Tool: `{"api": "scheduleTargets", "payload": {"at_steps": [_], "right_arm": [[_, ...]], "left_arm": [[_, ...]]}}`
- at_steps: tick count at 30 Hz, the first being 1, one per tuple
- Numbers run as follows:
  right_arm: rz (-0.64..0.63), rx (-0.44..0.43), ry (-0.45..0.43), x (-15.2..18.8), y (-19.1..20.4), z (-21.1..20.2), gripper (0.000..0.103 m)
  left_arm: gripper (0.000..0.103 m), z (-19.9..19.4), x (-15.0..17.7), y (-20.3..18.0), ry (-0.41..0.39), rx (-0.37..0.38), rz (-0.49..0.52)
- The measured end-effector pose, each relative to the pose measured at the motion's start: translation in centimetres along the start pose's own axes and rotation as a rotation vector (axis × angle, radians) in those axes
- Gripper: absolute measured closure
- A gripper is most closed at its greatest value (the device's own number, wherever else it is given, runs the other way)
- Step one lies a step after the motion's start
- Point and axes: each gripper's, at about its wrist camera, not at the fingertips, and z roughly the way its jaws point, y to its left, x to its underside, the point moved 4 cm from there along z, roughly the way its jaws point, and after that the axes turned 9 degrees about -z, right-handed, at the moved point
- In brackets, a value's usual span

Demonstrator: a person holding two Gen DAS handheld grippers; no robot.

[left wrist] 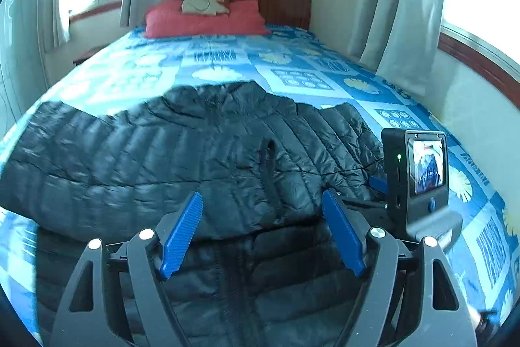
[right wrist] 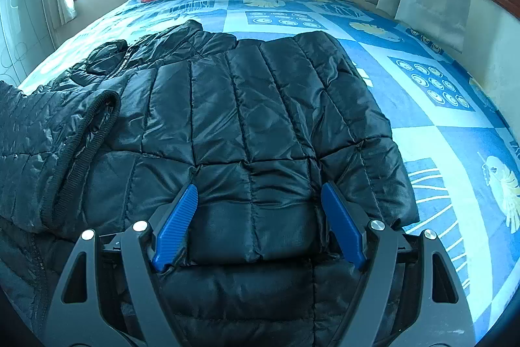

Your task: Fold large clothes

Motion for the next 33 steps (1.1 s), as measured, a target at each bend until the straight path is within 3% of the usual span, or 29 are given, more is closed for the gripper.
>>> {"api": "scheduleTargets", "payload": {"at_steps": [3,8,12,16,19,20,21,25,28,33], "right_arm": [[0.035,-0.002,-0.026,-0.3,0.1,-1.9,0.025],[0.093,-0.142,-0.078,-2.3,3.1,-5.5,0.025],[0.077,-0.241,-0.037,-3.4,7.1,-5.1,0.025],[0.054,-0.246,0.058,-3.1,10.2,-2.4,0.028],[0.043,-0.24,0.085,-2.4,11.5,-1.4,0.056],[0.034,-0.256,0.088,-2.3,11.9,-1.3,0.078],[0.029,-0.258,0.087,-2.3,12.0,-1.4,0.085],[-0.018,-0.201,-0.011,-3.5,11.4,-3.7,0.089],[-0.007,-0.133,-0.075,-4.6,8.5,-5.2,0.089],[-0.012,0.014,-0.061,-5.0,2.5,-4.5,0.089]], "left_arm": [[0.028,-1.8,-0.5,1.9,-0.037,-0.038,-0.008],[0.028,-3.6,-0.7,7.6,-0.081,-0.137,-0.041],[0.028,-4.7,-0.5,13.0,-0.092,-0.228,-0.097],[0.028,-5.5,0.0,17.1,-0.102,-0.295,-0.146],[0.028,-5.8,0.2,19.6,-0.102,-0.33,-0.169],[0.028,-5.8,0.3,20.1,-0.101,-0.339,-0.171],[0.028,-5.8,0.3,20.6,-0.099,-0.348,-0.173],[0.028,-6.0,0.1,22.3,-0.106,-0.364,-0.197],[0.028,-6.5,-0.5,23.4,-0.127,-0.363,-0.225],[0.028,-5.1,-1.5,24.0,-0.126,-0.376,-0.223]]}}
